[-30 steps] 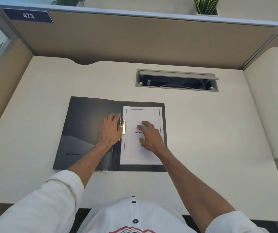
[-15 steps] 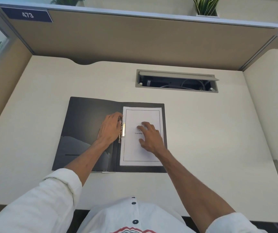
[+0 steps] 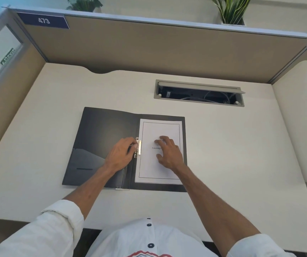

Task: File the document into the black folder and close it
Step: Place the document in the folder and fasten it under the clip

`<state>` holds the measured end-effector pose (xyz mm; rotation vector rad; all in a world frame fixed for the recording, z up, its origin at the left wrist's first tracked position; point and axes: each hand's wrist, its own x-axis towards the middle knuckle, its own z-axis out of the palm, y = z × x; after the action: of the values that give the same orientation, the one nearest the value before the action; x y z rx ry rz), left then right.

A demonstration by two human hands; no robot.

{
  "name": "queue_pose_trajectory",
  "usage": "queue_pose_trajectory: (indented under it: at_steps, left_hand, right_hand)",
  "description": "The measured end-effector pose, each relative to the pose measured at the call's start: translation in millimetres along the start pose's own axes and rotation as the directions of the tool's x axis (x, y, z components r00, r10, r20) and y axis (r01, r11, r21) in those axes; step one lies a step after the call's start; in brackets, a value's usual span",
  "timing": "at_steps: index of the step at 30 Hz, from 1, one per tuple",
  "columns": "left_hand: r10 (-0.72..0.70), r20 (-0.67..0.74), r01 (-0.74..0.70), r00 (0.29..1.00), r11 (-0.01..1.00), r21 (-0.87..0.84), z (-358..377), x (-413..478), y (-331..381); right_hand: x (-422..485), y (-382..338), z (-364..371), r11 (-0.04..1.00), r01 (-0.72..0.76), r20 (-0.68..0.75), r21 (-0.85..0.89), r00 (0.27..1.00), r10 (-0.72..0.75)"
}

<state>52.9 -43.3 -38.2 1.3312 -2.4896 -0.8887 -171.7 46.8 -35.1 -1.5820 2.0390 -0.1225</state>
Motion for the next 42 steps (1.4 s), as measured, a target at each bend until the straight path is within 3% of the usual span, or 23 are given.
queue_pose_trajectory:
  at_steps: [6,9,13,22,29,38,42]
  left_hand:
    - [-0.101,0.091,0.103,0.991,0.995,-0.018,8,1,0]
    - [-0.205,0.203,0.192,0.958,0.978,0.083,10,4,-4]
    - [-0.258,0.278,0.194,0.925,0.951,0.239,15,1,-9]
    - [-0.289,0.237,0.177,0.928,0.898,0.403,26,-1,-8]
    - [-0.297,0.261,0.187,0.919,0.908,0.375,25,-3,-11]
    - [-0.238,0.223,0.154,0.945,0.929,0.338,23,-31,-26]
    - [-0.273,0.184,0.2,0.944,0.919,0.34,7,-40,-39]
  right_hand:
    - [-1,0,1,1.0,-0.003,-0.004,0.011,1.0,0.003]
    - [-2,0,2,1.0,-0.01,-0.003,0.01,1.0,0.01]
    - [-1,0,4,1.0,-0.016,-0.007,0.014,1.0,0.016]
    - [-1,1,4,1.0,-0.016,0.003,0.018,1.0,0.016]
    - [-2,1,3,1.0,-0.008,0.009,0.012,1.0,0.008]
    - [-6,-4,1,1.0,-0.002,0.016,-0.004,1.0,0.002]
    - [-6,-15,4,0.999,-0.031,-0.018,-0.004,0.999,0.031]
